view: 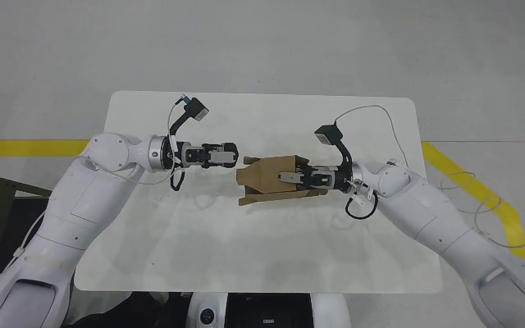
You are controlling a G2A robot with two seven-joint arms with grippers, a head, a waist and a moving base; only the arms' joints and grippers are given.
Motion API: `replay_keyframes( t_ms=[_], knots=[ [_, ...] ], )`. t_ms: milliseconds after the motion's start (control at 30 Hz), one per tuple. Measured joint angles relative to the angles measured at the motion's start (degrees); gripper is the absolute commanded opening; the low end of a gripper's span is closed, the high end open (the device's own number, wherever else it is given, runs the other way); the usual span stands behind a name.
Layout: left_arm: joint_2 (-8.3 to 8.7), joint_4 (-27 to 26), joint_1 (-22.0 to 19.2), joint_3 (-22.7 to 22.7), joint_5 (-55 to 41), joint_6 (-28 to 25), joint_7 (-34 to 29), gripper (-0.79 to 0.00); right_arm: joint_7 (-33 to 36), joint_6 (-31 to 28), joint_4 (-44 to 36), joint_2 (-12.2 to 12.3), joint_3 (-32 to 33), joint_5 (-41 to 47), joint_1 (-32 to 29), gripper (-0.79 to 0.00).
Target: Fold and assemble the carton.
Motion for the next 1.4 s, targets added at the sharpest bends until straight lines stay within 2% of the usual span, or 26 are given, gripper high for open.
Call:
replay_keyframes(
  t_ms=[233, 500, 967, 1400],
  knots=[
    [0.5, -1.5, 2.5, -2.0, 0.1, 3.0, -0.2, 0.0, -1.9, 3.0, -2.3, 0.4, 3.0, -1.6, -2.5, -0.785],
    [0.02, -2.9, 3.8, -1.9, -2.6, 4.7, -1.7, 0.0, -2.5, 7.1, -4.2, 0.3, 5.3, -6.4, -4.2, -0.785],
    [-0.61, -2.7, 4.9, -2.5, -4.1, 6.8, -3.0, 0.0, -4.4, 8.2, -5.5, -0.2, 9.7, -9.8, -7.2, -0.785],
    [-1.42, -5.1, 5.6, -4.0, -11.4, 9.6, -4.8, 0.0, -4.9, 11.5, -6.1, -1.2, 11.7, -13.7, -8.9, -0.785]
  ],
)
